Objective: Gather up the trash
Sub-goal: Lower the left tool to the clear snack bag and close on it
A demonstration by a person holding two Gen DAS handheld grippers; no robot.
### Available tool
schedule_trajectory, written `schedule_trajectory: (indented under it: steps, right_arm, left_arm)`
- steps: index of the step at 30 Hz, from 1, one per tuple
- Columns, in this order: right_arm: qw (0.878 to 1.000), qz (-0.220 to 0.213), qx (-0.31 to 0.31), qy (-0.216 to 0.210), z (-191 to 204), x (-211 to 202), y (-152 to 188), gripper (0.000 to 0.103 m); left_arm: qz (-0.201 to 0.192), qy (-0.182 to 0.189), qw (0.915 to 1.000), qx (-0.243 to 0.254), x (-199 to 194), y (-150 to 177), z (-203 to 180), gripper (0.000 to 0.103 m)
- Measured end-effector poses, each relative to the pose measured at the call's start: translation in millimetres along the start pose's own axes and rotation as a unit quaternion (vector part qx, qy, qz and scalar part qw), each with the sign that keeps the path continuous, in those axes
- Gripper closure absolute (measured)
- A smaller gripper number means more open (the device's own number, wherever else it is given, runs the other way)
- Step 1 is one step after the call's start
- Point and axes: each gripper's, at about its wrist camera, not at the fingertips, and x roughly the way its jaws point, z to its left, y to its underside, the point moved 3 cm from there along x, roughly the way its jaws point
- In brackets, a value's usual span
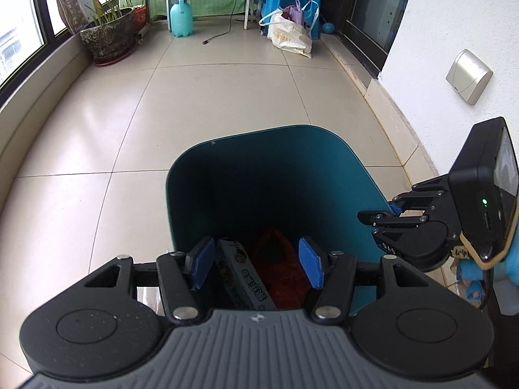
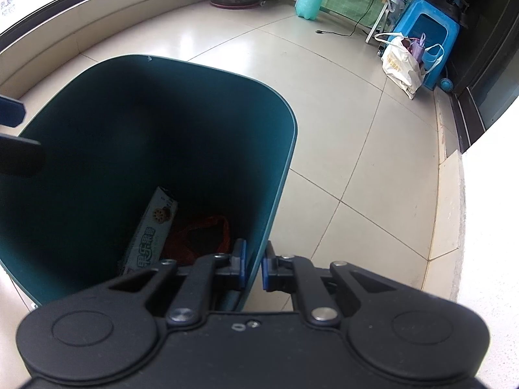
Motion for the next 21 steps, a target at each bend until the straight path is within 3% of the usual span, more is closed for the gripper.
schedule_trajectory:
  steps: [5, 11, 16, 21]
  right_arm:
    - [1.0, 0.0, 0.003, -0.002, 0, -1, 0, 0.094]
    - [1.0, 0.006, 0.01, -0.008, -5, 0, -3, 0.094]
    - [1.0, 0.012, 0.004, 0.0, -3, 2, -5, 0.095]
    - [1.0, 0.015, -0.002, 0.007, 1, 3, -6, 0.095]
  left_arm:
    - [-0.012, -0.019, 0.9997, -0.01, -30, 19, 13, 0.047]
    - [0.017, -0.037, 0.9979, -0.051, -36, 61, 37, 0.047]
    - [0.058, -0.049, 0.9932, -0.088, -15, 96, 51, 0.047]
    - [0.113, -0.046, 0.9829, -0.138, 20, 136, 61, 0.047]
